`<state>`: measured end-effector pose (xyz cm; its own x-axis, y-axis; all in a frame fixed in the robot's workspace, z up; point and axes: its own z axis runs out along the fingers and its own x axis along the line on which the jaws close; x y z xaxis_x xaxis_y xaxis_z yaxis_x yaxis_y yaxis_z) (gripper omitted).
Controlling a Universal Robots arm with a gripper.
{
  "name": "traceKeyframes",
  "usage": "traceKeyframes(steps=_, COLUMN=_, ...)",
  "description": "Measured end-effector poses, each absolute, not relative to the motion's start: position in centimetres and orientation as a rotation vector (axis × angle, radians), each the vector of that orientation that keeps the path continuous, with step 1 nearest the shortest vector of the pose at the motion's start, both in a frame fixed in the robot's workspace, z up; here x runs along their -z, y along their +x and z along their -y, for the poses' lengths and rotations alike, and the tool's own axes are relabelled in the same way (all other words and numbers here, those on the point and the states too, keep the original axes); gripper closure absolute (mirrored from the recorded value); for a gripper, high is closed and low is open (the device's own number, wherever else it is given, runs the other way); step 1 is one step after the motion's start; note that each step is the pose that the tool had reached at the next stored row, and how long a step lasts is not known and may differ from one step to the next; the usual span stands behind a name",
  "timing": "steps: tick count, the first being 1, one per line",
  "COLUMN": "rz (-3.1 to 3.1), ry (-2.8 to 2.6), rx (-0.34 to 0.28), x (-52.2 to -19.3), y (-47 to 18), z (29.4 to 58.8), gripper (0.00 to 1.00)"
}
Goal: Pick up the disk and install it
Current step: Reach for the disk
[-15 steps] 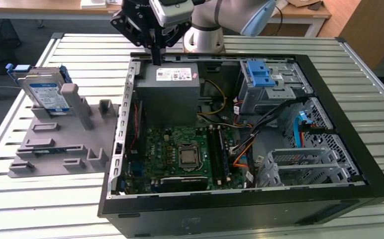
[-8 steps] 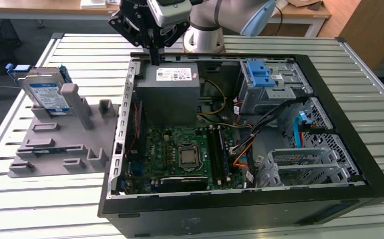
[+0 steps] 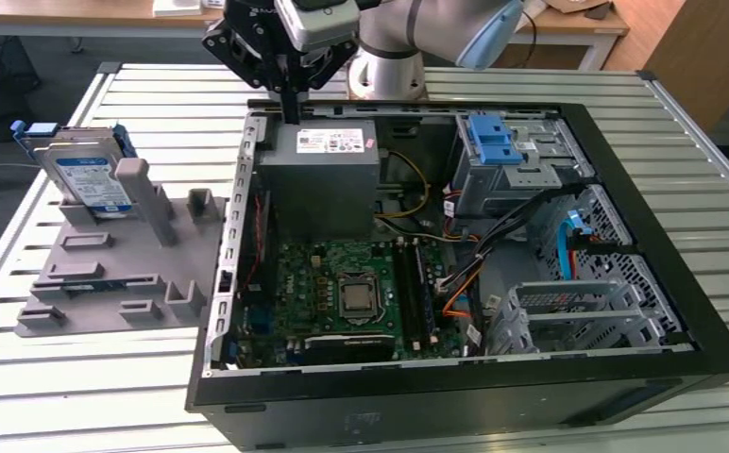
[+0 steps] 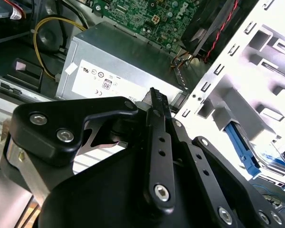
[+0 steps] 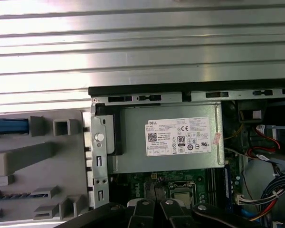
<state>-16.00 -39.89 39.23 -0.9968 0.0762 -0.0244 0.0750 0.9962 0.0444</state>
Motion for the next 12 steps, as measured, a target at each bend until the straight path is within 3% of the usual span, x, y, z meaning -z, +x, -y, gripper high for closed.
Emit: traceKeyframes(steps=12, rz=-3.112, ry=0.118, rx=-0.068, x=-39.22, y=-16.40, z=39.89, gripper=0.89)
